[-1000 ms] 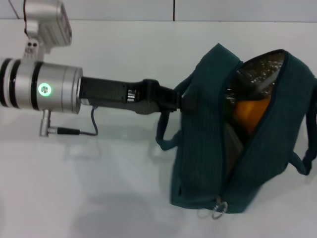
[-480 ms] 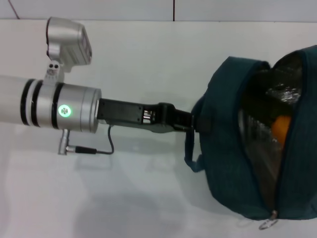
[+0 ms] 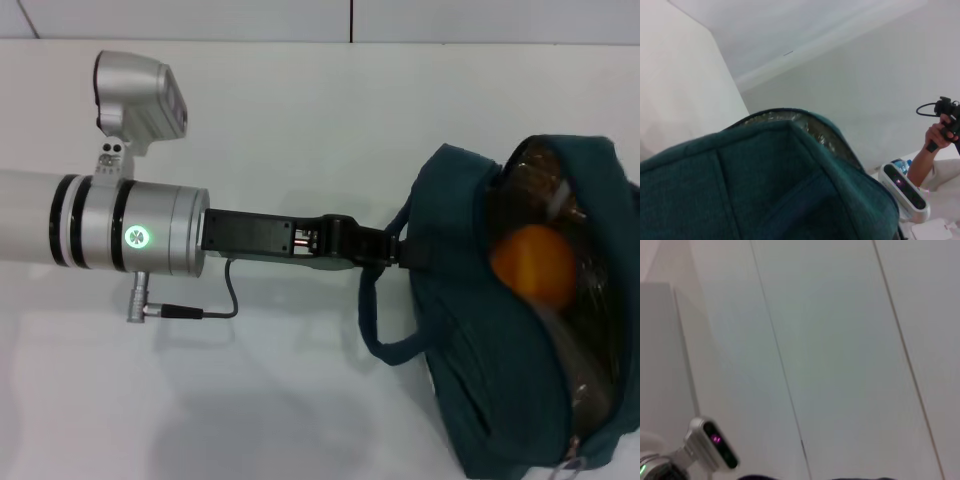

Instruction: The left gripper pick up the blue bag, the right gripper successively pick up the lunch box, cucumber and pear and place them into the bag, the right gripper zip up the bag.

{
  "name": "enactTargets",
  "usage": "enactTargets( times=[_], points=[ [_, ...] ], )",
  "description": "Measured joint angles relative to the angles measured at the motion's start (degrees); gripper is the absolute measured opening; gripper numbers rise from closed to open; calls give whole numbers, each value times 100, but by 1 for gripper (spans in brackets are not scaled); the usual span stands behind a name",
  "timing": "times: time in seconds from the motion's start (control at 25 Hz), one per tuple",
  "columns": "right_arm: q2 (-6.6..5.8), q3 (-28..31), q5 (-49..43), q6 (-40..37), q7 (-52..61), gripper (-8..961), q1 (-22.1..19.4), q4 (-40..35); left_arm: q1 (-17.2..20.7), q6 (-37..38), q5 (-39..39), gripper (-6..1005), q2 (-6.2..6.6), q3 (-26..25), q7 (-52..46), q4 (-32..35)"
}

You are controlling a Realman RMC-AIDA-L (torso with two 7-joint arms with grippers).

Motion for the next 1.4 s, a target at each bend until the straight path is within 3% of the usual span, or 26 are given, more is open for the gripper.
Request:
enactTargets(
  times=[0.56, 1.0, 1.2, 1.4],
  points=[
    [3, 71, 99, -66, 112, 83, 8, 47, 26, -368, -55, 67, 20, -19, 258, 41],
    [-61, 94, 501, -438, 116, 201, -116, 39, 36, -713, -79, 67, 58, -107, 438, 61],
    [-116, 148, 545, -974, 115, 400, -150, 72, 89, -756, -79, 67, 114, -317, 471, 131],
    [-141, 96, 416, -2104, 75, 457, -202, 34, 189, -768, -79, 67, 152, -547, 587, 137]
  ],
)
